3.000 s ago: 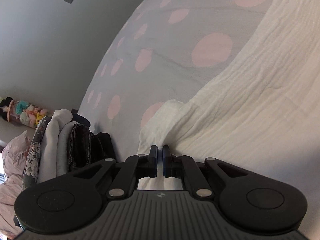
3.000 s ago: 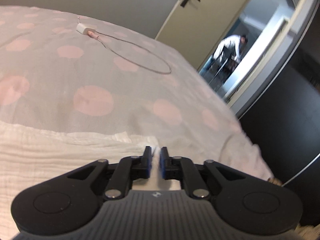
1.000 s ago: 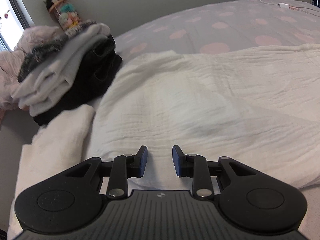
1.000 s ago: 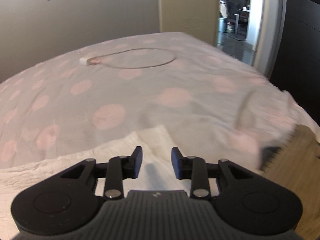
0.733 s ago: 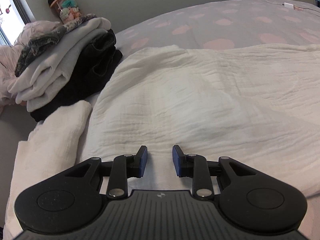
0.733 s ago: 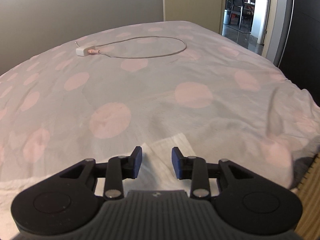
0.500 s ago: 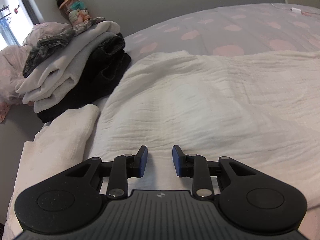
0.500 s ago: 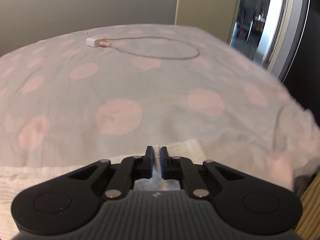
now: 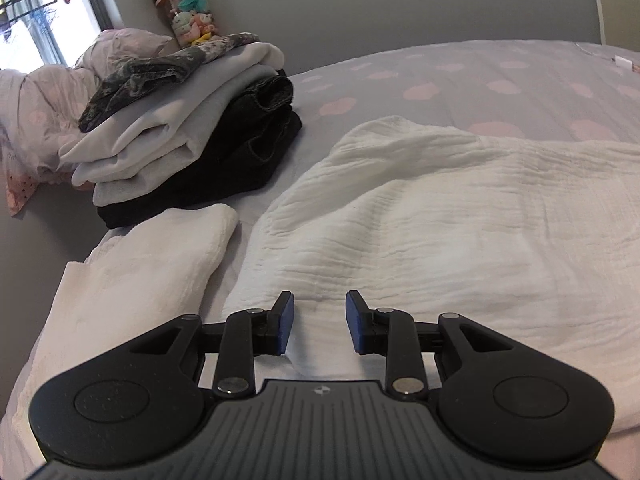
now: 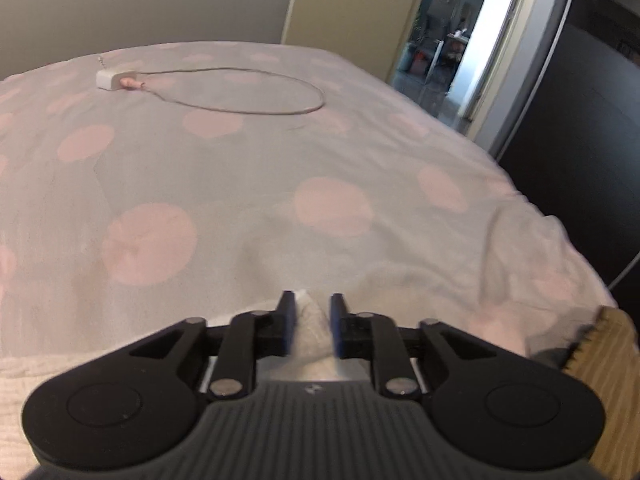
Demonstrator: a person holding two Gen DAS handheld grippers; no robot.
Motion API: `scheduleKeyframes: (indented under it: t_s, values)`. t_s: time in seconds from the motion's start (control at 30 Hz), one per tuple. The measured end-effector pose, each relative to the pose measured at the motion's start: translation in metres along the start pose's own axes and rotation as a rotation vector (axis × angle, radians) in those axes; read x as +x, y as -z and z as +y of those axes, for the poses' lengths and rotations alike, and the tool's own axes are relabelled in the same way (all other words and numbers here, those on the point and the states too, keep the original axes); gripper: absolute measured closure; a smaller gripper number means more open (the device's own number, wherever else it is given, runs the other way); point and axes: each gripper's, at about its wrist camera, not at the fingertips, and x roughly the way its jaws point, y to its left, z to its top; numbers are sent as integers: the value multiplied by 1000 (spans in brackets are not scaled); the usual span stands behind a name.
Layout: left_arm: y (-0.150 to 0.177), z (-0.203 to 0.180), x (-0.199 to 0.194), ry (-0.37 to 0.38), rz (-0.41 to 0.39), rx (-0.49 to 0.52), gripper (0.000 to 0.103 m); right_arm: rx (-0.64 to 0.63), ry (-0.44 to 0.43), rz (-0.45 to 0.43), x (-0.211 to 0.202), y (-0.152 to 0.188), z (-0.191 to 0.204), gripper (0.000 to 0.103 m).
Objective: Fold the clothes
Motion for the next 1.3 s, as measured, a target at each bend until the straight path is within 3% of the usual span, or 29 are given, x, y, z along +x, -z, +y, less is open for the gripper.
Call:
scheduleKeyframes:
  t_s: [0.1, 0.27, 0.4, 0.5, 0.67, 0.83, 0.93, 1.3]
  values:
    - [0, 13, -4, 2, -12, -60, 57, 14, -21, -22, -27, 11, 1, 73]
    - [4, 44, -9, 17, 2, -168, 51, 67, -128, -31, -93, 54, 11, 69]
    - [13, 80, -4, 79, 73, -363, 48, 192, -266, -20, -151, 102, 24, 66]
    - [22, 95, 5, 219, 124, -469, 44, 278, -359, -4, -188, 138, 34, 63]
    - [30, 101, 30, 290, 199, -591, 43, 432, -414, 44, -219, 186, 38, 62]
    - [33, 99, 45, 279, 192, -627, 43, 525, -407, 0, -236, 219, 44, 55]
    - [34, 100, 49, 273, 184, -651, 42, 551, -402, 36, -230, 237, 48, 54]
    - [30, 91, 53, 226, 167, -586, 41, 793, -435, 113, -181, 220, -30, 52]
